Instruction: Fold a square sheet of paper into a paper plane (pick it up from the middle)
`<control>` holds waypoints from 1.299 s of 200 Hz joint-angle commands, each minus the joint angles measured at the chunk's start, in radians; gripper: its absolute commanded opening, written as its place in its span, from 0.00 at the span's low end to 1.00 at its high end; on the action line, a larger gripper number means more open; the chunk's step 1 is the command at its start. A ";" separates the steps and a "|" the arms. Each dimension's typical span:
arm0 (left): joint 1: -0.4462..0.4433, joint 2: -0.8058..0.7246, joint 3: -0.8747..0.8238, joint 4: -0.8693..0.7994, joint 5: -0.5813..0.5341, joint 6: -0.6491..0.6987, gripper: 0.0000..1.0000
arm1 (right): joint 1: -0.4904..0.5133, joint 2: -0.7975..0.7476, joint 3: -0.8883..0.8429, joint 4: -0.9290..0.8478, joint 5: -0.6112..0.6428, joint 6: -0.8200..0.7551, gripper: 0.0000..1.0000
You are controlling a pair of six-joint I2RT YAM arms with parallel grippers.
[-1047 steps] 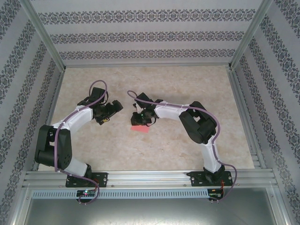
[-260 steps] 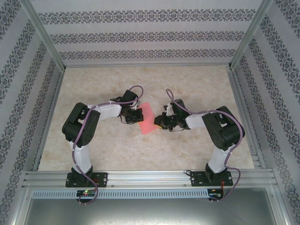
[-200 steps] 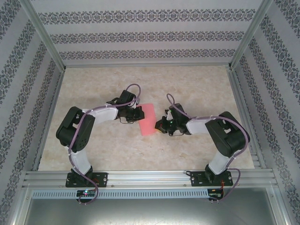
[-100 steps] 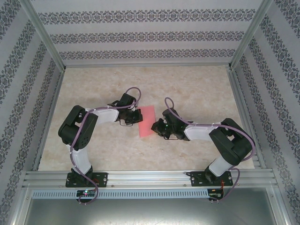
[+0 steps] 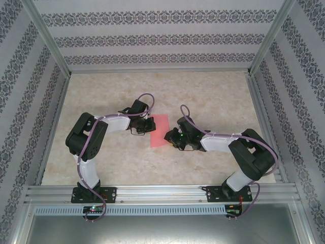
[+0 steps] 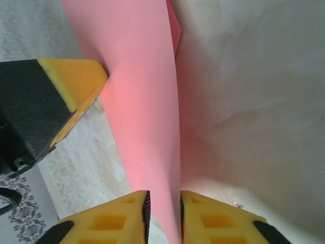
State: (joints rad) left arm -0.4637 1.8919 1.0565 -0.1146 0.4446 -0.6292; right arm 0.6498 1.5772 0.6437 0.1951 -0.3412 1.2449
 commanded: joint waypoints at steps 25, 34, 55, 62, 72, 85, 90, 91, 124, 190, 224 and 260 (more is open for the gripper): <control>-0.007 0.029 0.019 -0.044 0.007 0.030 0.08 | -0.014 -0.042 -0.013 -0.023 -0.018 0.014 0.10; -0.007 0.030 0.021 -0.042 0.011 0.030 0.08 | -0.013 -0.044 -0.007 -0.023 -0.022 0.015 0.08; -0.007 0.025 0.024 -0.042 0.023 0.030 0.08 | -0.013 -0.038 0.017 -0.031 -0.028 0.015 0.04; -0.007 0.019 0.028 -0.044 0.026 0.031 0.08 | -0.012 -0.033 0.030 -0.031 -0.033 0.013 0.03; -0.007 0.005 0.032 -0.042 0.037 0.032 0.10 | -0.010 -0.022 0.048 -0.034 -0.031 0.012 0.03; -0.006 -0.019 0.042 -0.041 0.046 0.034 0.14 | -0.007 -0.004 0.073 -0.048 -0.032 0.012 0.03; -0.005 -0.029 0.045 -0.040 0.047 0.035 0.16 | -0.007 0.004 0.085 -0.059 -0.031 0.011 0.03; -0.005 -0.031 0.047 -0.040 0.047 0.036 0.16 | -0.007 0.005 0.086 -0.061 -0.031 0.011 0.03; 0.025 -0.050 0.080 -0.059 0.029 0.048 0.24 | -0.004 0.039 0.114 -0.086 -0.027 0.020 0.03; 0.046 0.060 0.155 -0.103 0.064 0.097 0.14 | -0.005 0.126 0.173 -0.036 -0.042 0.016 0.03; 0.046 0.094 0.179 -0.140 0.064 0.112 0.12 | -0.003 0.167 0.205 -0.009 -0.045 0.008 0.03; 0.045 0.110 0.176 -0.151 0.050 0.115 0.11 | 0.002 0.213 0.239 0.021 -0.060 -0.011 0.03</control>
State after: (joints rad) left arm -0.4232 1.9930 1.2179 -0.2237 0.4973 -0.5484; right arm 0.6441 1.7535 0.8463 0.1783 -0.3828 1.2564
